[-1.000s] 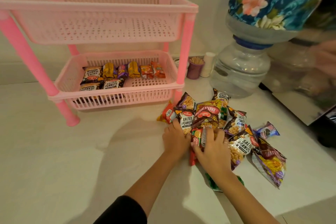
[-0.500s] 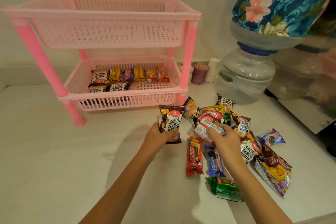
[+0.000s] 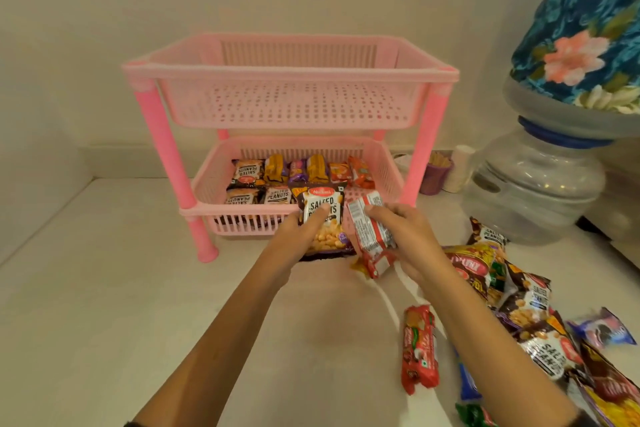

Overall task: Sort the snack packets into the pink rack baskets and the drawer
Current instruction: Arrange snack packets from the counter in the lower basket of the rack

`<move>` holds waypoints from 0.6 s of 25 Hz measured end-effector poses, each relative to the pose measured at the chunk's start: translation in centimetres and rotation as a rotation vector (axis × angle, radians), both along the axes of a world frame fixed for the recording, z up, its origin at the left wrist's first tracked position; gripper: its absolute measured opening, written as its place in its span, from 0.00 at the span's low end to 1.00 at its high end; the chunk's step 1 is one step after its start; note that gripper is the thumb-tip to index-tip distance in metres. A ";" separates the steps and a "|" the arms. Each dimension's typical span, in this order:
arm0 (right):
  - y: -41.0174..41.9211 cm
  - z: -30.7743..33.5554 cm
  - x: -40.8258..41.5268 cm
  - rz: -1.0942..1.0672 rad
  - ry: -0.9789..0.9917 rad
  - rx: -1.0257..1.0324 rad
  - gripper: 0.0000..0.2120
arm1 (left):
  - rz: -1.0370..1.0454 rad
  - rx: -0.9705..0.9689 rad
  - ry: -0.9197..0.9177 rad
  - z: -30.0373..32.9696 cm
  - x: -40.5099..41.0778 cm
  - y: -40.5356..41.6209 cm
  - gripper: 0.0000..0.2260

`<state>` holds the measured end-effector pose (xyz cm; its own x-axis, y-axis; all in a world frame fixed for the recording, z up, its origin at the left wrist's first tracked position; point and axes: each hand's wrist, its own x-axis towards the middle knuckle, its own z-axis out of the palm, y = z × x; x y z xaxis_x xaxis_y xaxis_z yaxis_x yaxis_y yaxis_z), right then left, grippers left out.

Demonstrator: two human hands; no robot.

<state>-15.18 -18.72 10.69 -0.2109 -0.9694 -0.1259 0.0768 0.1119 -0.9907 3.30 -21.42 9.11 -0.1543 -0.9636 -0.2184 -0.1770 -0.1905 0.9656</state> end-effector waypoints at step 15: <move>-18.2 -0.9 0.2 0.050 0.686 0.230 0.14 | -0.159 -0.028 -0.630 0.7 -2.4 -17.0 0.28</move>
